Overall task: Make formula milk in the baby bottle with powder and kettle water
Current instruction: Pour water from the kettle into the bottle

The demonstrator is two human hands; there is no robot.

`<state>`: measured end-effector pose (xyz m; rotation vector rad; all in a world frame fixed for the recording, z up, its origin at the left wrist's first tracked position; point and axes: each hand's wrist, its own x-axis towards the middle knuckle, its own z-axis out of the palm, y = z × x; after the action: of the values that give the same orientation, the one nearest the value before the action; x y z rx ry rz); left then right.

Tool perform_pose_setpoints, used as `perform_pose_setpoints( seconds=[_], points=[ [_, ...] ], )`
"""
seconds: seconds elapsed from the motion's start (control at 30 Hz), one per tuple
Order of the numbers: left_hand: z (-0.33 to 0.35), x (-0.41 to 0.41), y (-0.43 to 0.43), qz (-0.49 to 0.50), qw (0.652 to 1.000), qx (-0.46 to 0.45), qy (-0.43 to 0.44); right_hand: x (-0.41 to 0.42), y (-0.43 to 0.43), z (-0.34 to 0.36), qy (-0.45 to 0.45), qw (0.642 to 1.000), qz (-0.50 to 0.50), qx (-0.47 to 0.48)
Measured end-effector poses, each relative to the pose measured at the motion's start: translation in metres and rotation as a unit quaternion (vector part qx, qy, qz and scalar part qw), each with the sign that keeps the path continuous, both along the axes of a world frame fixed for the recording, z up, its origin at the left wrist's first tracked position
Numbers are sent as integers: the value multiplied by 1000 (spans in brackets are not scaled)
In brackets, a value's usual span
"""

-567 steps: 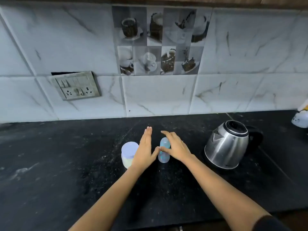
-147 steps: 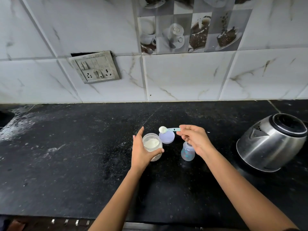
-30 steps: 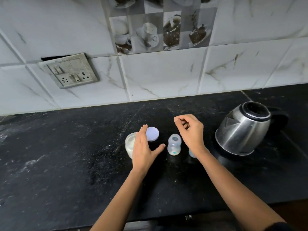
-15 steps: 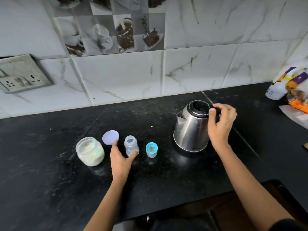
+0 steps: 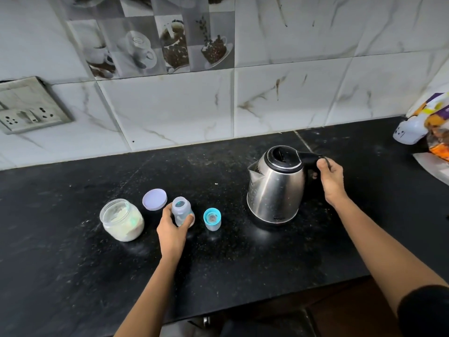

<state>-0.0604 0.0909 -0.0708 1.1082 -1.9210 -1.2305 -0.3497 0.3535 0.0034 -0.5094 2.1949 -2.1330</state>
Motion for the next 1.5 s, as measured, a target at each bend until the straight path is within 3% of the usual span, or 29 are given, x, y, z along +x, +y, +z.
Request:
perform_pose_setpoints(
  seconds=[0.23, 0.6, 0.87, 1.5],
  points=[
    [11, -7, 0, -17, 1000, 11, -1, 4, -23, 2, 17, 998, -39, -56],
    [31, -41, -13, -101, 995, -20, -4, -7, -71, 32, 125, 992, 13, 29],
    [34, -51, -23, -148, 987, -42, -48, 8, -88, 41, 118, 992, 17, 50],
    [27, -35, -34, -118, 990, -42, -61, 23, -134, 63, 222, 949, 40, 219]
  ],
)
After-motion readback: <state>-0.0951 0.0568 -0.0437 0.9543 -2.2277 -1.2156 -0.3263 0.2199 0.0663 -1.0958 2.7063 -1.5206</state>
